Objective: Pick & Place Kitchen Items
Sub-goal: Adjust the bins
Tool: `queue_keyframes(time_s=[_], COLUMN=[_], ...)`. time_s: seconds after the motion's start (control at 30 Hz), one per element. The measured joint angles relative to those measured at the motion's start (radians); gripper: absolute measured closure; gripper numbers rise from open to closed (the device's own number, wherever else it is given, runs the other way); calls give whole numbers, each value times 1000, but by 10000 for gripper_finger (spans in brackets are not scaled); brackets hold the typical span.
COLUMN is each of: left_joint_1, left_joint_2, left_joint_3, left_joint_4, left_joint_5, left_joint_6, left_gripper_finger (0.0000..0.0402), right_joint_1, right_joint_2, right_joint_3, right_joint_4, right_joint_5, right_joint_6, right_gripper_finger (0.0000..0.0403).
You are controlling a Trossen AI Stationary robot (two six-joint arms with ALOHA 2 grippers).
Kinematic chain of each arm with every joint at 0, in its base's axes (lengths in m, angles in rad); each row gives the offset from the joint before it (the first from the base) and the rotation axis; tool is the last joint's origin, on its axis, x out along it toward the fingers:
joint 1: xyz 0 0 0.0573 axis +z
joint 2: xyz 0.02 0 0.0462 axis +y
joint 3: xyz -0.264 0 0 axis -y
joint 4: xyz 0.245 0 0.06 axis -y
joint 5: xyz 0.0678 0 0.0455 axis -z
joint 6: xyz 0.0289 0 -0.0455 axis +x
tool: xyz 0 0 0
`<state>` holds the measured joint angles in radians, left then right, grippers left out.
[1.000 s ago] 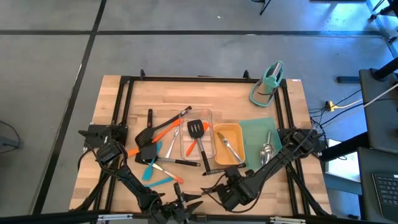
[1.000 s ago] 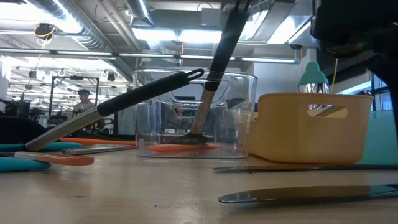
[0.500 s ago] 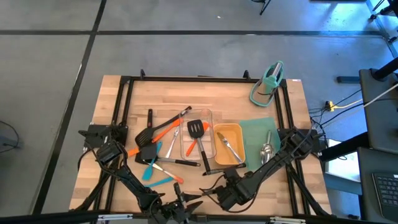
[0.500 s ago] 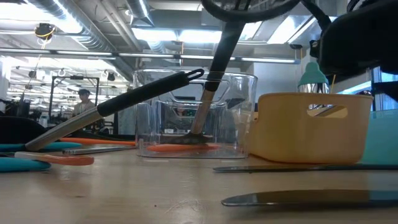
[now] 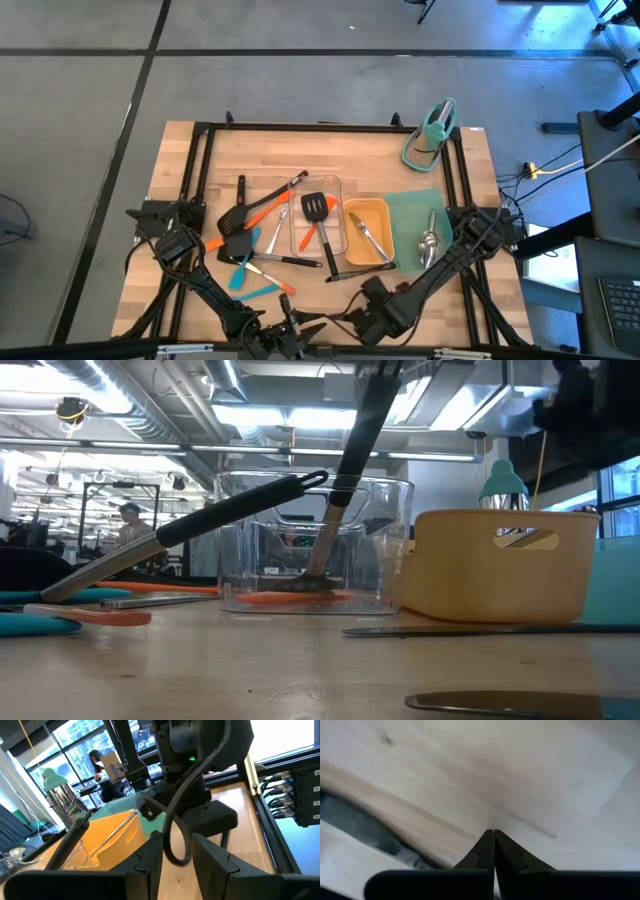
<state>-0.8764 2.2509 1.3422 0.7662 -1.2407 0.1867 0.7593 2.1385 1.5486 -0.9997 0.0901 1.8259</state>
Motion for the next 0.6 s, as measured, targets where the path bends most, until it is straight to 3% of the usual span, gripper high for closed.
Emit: queue_keyframes(time_s=[0.23,0.6], left_joint_1=[1,1], left_joint_2=[0,0], left_joint_3=[0,0], left_joint_4=[0,-1], left_joint_5=[1,2], left_joint_6=[0,-1], left_gripper_finger=[304,304], right_joint_1=[-26,-103], right_joint_2=[-24,-26], right_joint_3=[0,0], right_joint_4=[-125,-235], right_joint_5=[112,175], right_joint_6=[-1,-49], right_gripper_finger=[403,403])
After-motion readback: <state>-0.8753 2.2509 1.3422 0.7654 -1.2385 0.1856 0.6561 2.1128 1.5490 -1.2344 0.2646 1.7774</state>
